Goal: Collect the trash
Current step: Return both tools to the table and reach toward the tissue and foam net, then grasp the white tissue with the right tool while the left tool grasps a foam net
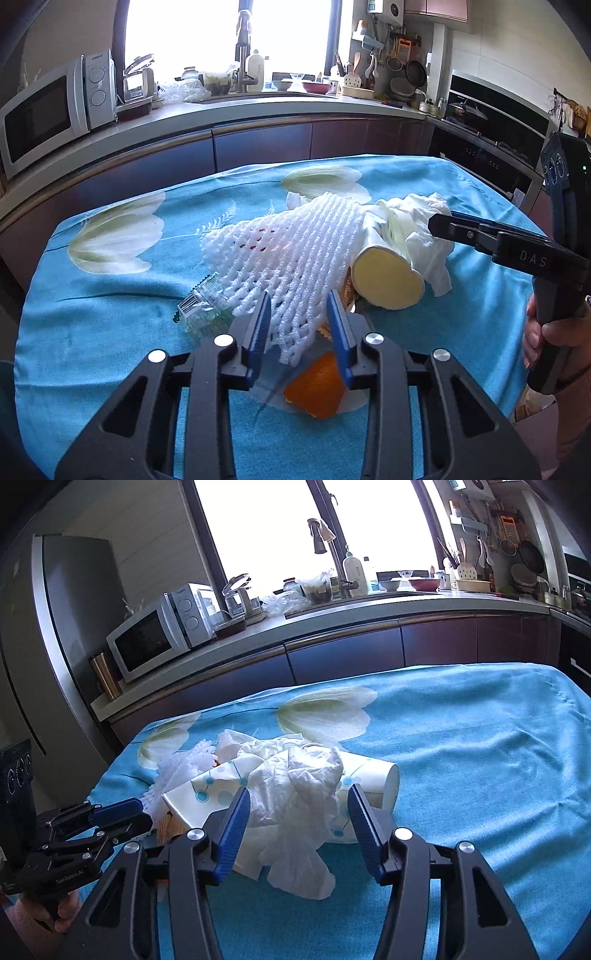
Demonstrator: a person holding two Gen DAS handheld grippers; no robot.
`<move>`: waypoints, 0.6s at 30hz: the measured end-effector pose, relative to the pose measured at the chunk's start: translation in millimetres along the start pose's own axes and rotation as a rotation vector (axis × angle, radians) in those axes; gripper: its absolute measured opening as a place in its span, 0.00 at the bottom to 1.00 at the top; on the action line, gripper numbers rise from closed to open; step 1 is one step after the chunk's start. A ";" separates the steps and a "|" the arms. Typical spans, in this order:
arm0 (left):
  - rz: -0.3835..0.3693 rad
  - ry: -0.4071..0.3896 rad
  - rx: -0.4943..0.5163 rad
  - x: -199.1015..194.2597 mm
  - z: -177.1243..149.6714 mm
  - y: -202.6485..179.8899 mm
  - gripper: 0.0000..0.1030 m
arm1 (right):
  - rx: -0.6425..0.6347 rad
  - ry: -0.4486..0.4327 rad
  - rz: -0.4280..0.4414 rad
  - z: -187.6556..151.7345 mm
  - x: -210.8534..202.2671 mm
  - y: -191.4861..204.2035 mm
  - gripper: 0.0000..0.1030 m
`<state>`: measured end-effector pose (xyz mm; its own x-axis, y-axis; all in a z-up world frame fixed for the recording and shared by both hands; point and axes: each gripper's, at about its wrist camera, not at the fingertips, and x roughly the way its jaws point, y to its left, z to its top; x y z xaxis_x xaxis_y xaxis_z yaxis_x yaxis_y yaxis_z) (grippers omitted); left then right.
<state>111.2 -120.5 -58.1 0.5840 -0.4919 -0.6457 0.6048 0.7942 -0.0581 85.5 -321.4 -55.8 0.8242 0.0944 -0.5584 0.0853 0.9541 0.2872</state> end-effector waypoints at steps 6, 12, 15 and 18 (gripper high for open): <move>-0.004 -0.006 -0.021 -2.9 -0.8 3.9 0.09 | 0.019 0.019 0.017 -3.2 -1.5 -4.5 0.24; -0.006 -0.037 -0.041 -15.4 -0.6 11.4 0.03 | 0.045 0.009 0.054 -2.9 -11.9 -9.2 0.15; -0.006 -0.054 -0.053 -23.6 -1.2 15.8 0.03 | 0.050 -0.003 0.075 -0.7 -20.1 -8.0 0.15; -0.005 -0.069 -0.069 -31.9 -2.4 22.2 0.02 | 0.057 -0.016 0.099 2.0 -29.1 -6.2 0.15</move>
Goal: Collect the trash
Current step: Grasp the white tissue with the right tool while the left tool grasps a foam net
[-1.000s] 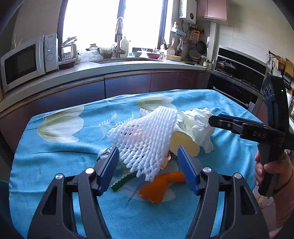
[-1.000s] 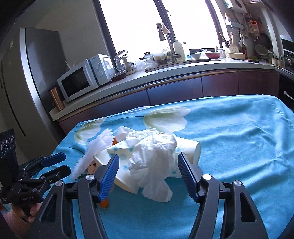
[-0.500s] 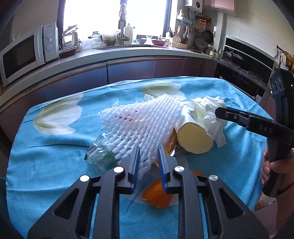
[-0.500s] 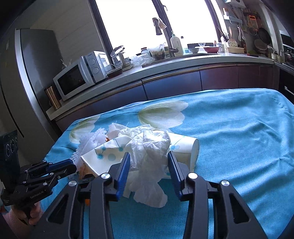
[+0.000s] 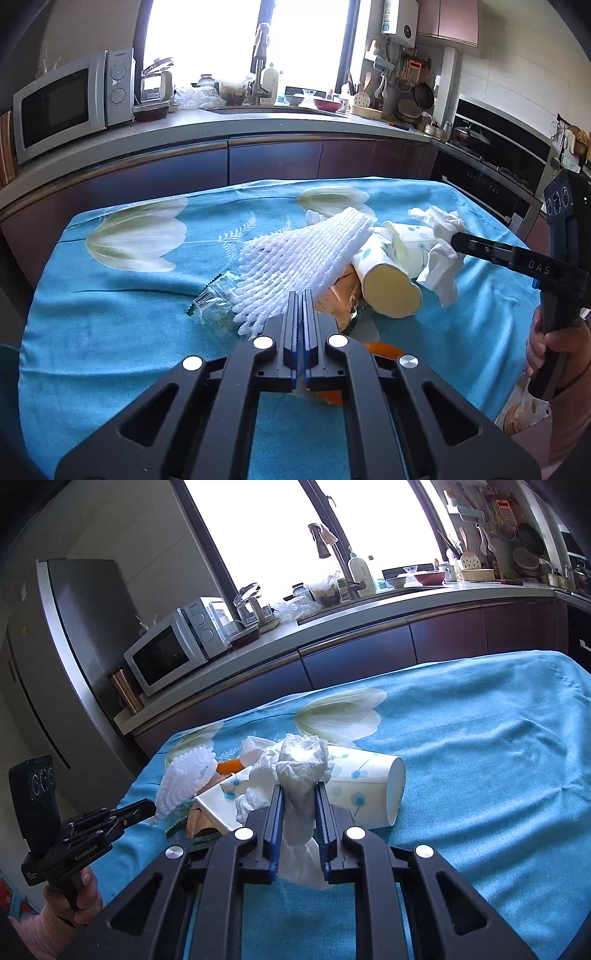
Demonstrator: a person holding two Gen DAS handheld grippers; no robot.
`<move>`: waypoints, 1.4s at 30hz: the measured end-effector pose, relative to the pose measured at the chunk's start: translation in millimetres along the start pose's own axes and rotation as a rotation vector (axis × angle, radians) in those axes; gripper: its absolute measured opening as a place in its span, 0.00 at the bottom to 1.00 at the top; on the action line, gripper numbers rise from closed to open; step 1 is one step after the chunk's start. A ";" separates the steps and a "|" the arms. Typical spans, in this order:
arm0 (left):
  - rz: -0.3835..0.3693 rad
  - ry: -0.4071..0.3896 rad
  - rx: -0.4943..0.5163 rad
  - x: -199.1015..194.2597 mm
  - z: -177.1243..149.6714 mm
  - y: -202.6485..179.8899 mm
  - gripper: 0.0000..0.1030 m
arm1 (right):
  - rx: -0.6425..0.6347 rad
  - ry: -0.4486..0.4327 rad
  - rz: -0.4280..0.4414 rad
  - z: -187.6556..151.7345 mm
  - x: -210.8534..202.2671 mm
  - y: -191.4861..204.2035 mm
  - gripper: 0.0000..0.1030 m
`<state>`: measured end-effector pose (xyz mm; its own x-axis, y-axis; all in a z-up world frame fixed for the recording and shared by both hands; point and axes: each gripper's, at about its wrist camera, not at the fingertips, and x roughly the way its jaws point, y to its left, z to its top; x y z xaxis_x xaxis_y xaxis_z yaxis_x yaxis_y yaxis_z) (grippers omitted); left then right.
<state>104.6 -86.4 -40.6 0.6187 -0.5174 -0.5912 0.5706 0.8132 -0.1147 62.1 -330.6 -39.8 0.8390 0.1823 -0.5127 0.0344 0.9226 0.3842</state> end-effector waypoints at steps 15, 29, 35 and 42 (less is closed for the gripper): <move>0.027 -0.098 -0.087 -59.1 1.6 35.0 0.02 | -0.048 -0.044 0.117 9.6 -25.2 33.7 0.15; 0.083 -0.174 -0.189 -115.5 -8.8 79.2 0.02 | -0.101 0.025 0.281 -2.0 0.7 89.7 0.15; 0.108 -0.197 -0.227 -132.4 -13.6 95.6 0.02 | -0.124 0.058 0.342 -8.6 13.5 114.1 0.15; 0.136 -0.230 -0.244 -153.9 -17.6 107.5 0.01 | -0.145 0.089 0.387 -12.8 22.7 133.5 0.15</move>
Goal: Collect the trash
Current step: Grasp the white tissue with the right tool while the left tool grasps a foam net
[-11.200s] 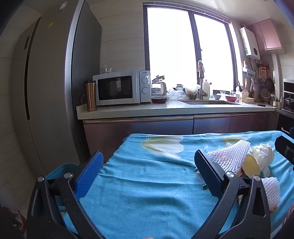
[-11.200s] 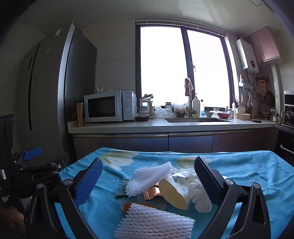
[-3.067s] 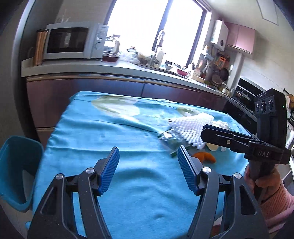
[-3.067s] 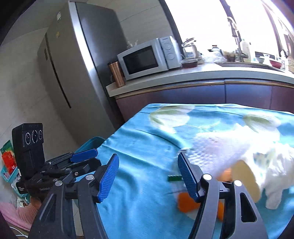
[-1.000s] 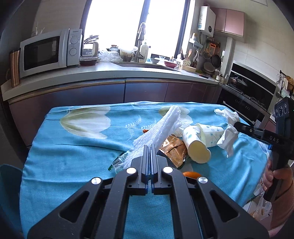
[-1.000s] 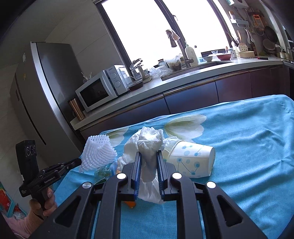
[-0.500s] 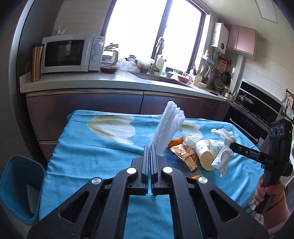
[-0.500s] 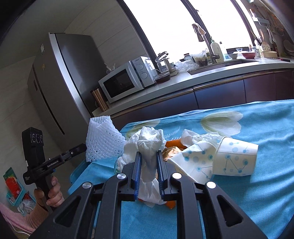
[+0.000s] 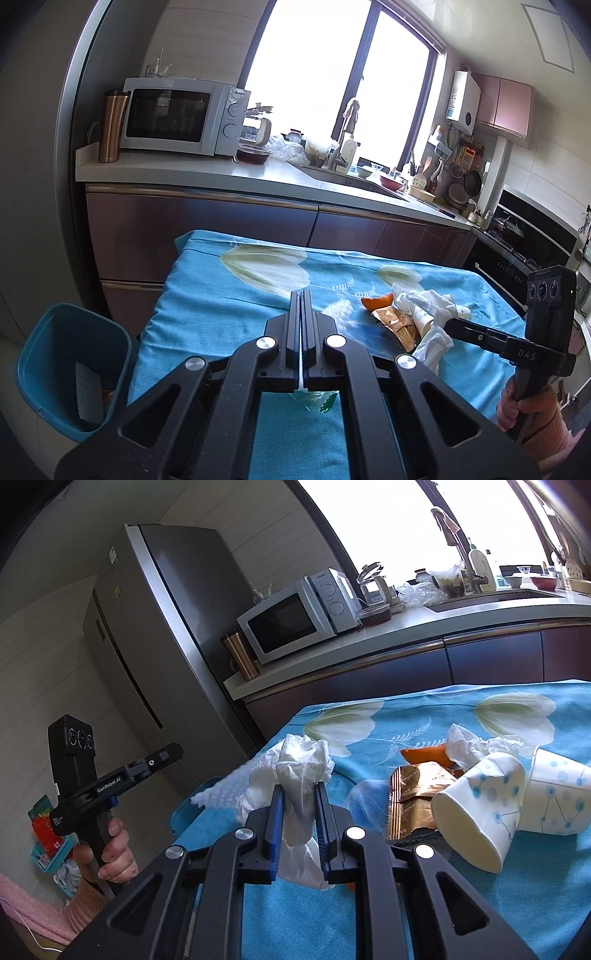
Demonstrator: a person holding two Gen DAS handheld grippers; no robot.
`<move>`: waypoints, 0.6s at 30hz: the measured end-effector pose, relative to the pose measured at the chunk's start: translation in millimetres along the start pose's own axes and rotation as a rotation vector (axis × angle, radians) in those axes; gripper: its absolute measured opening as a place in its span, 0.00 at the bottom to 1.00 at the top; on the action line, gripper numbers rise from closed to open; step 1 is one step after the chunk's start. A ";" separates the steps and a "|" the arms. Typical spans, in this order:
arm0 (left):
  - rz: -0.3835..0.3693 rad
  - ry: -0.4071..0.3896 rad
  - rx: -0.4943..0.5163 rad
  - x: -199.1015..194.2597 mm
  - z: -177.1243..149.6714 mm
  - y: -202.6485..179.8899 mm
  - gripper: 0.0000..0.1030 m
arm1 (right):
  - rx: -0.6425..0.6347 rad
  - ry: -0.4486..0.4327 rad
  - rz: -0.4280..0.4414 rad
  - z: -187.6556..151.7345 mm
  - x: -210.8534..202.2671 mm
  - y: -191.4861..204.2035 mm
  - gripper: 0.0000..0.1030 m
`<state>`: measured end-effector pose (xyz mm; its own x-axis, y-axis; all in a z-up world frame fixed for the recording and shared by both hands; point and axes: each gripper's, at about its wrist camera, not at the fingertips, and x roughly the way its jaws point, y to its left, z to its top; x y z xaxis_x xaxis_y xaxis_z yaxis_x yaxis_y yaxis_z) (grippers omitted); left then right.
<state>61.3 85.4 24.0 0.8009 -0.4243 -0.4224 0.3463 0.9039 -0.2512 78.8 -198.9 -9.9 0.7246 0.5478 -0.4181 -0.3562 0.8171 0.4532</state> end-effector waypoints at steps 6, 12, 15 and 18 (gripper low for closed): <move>-0.028 0.092 0.052 9.7 -21.7 -1.5 0.42 | 0.001 0.029 0.015 -2.4 13.1 4.9 0.15; -0.094 0.217 0.040 35.4 -48.3 -6.2 0.58 | 0.020 0.043 0.004 -5.7 15.7 -0.9 0.15; -0.132 0.241 0.009 48.1 -53.1 -6.4 0.62 | 0.030 0.048 -0.004 -5.3 18.8 -4.5 0.15; -0.138 0.287 -0.027 65.8 -59.4 -4.1 0.57 | 0.037 0.051 -0.004 -7.3 18.7 -6.7 0.15</move>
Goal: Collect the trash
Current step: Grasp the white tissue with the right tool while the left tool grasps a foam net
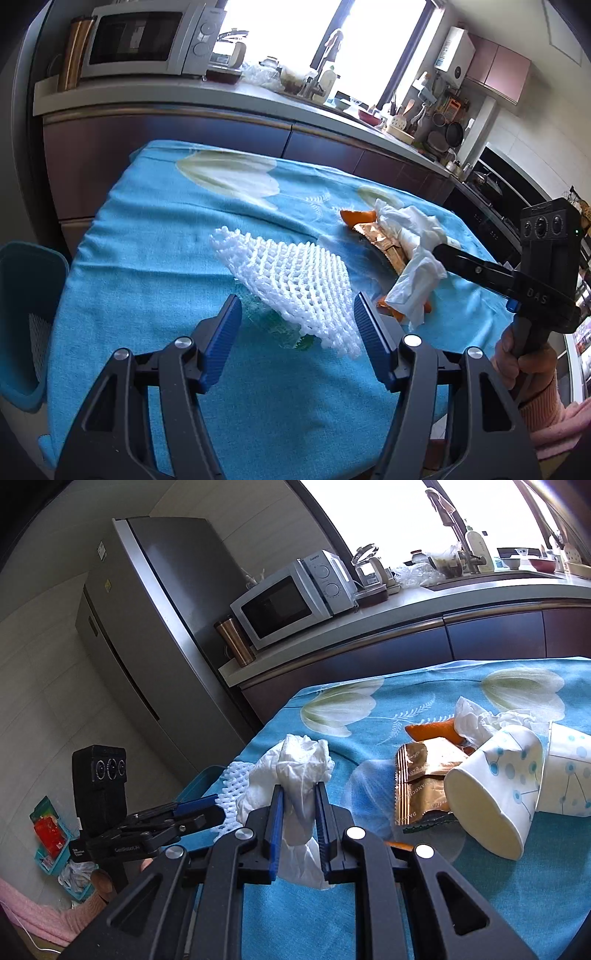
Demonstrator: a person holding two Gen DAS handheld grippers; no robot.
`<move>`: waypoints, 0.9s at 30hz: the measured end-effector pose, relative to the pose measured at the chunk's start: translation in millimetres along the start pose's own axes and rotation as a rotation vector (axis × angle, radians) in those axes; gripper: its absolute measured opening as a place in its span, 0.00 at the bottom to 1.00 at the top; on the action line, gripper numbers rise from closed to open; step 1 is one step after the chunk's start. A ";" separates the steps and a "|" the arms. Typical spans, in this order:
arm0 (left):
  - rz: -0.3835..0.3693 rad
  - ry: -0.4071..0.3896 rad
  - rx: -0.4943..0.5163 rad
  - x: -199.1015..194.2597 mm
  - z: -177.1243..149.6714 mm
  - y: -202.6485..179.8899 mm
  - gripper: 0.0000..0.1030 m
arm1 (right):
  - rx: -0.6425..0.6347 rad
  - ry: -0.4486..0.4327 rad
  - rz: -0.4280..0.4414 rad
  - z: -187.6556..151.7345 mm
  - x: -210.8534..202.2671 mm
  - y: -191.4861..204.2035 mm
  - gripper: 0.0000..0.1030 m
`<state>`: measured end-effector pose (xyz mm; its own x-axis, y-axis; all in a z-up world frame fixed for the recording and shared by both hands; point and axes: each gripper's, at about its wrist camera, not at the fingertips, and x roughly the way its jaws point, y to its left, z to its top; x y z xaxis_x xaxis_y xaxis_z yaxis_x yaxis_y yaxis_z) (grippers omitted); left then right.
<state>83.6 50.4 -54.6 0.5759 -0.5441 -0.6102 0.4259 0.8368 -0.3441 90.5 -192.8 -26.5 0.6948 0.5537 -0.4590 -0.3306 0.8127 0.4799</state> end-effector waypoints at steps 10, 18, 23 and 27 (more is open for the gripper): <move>-0.045 0.010 -0.067 14.7 -4.4 4.2 0.09 | 0.006 -0.003 0.009 0.8 0.0 -2.2 0.15; -0.106 -0.075 -0.041 -20.6 10.8 -2.6 0.09 | -0.017 -0.019 0.032 10.0 -1.0 7.3 0.15; -0.109 -0.081 -0.074 -25.6 14.4 11.4 0.09 | -0.036 -0.022 0.043 13.4 1.1 15.2 0.15; -0.100 -0.078 -0.092 -26.7 12.1 20.9 0.10 | -0.036 -0.012 0.042 11.7 4.5 17.0 0.15</move>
<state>85.5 81.7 -36.9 0.5879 -0.6252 -0.5133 0.4206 0.7783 -0.4663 95.4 -178.6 -11.7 0.6872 0.5851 -0.4305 -0.3819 0.7951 0.4711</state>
